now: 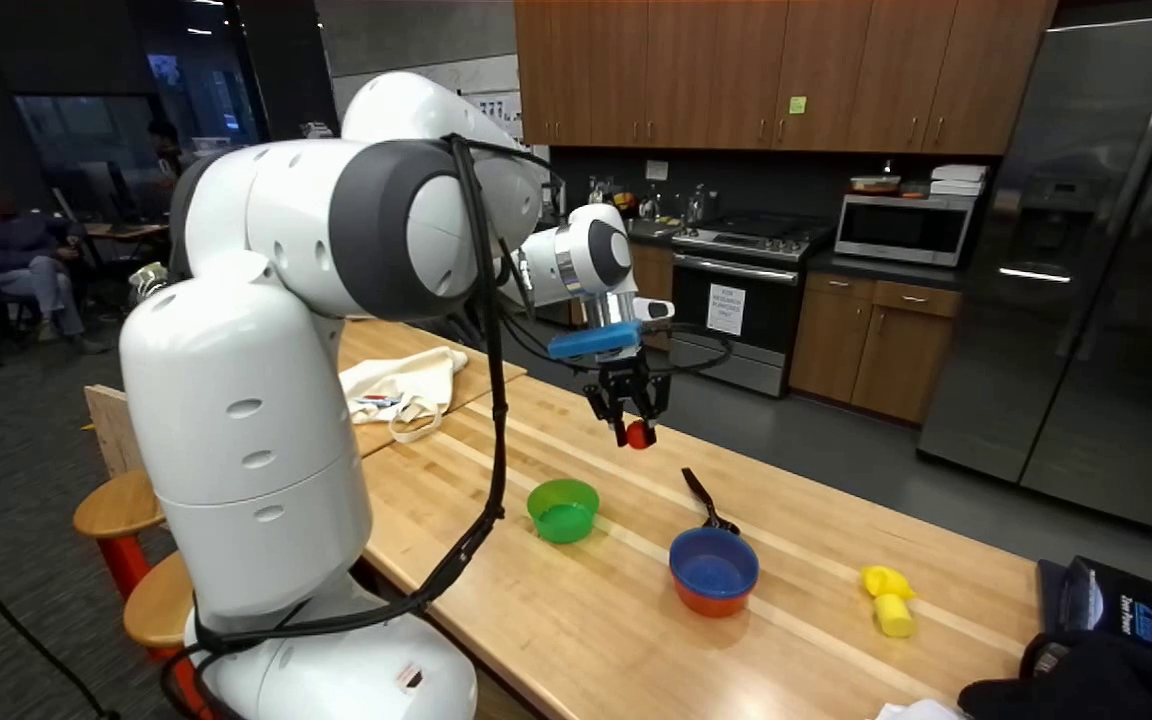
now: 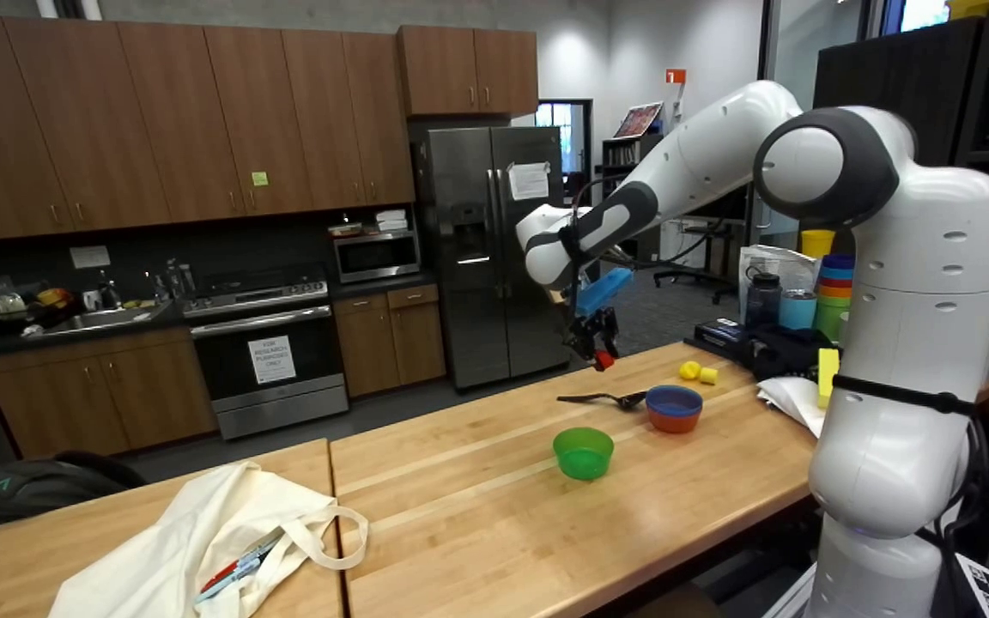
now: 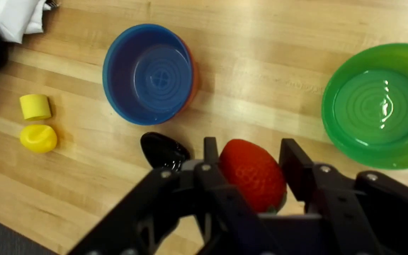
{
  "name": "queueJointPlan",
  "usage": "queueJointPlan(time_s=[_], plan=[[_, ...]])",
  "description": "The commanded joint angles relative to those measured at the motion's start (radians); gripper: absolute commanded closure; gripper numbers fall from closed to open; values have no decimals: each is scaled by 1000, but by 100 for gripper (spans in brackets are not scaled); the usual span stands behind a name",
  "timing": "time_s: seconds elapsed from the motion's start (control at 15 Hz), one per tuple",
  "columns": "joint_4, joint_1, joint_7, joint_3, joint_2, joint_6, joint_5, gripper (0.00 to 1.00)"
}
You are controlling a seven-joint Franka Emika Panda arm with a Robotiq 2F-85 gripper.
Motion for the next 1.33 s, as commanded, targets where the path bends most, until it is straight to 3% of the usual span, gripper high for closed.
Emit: queueJointPlan(time_s=[0.0, 0.47, 1.27], plan=[[143, -1, 45, -7, 91, -43, 29, 78], [283, 12, 109, -21, 240, -56, 31, 77], [214, -7, 119, -68, 256, -54, 20, 71]])
